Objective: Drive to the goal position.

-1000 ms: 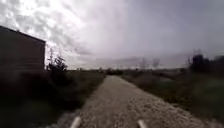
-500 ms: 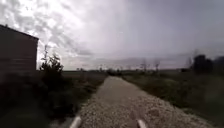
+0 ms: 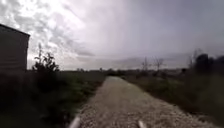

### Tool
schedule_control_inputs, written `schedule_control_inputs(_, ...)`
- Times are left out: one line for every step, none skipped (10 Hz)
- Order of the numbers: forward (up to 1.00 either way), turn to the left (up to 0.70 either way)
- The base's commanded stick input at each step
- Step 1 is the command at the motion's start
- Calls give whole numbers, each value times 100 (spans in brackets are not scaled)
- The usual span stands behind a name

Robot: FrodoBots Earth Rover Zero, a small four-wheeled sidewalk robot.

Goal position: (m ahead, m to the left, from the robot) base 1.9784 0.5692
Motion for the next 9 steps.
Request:
schedule_control_inputs(50,0)
schedule_control_inputs(50,0)
schedule_control_inputs(50,0)
schedule_control_inputs(50,0)
schedule_control_inputs(50,0)
schedule_control_inputs(50,0)
schedule_control_inputs(50,0)
schedule_control_inputs(50,0)
schedule_control_inputs(50,0)
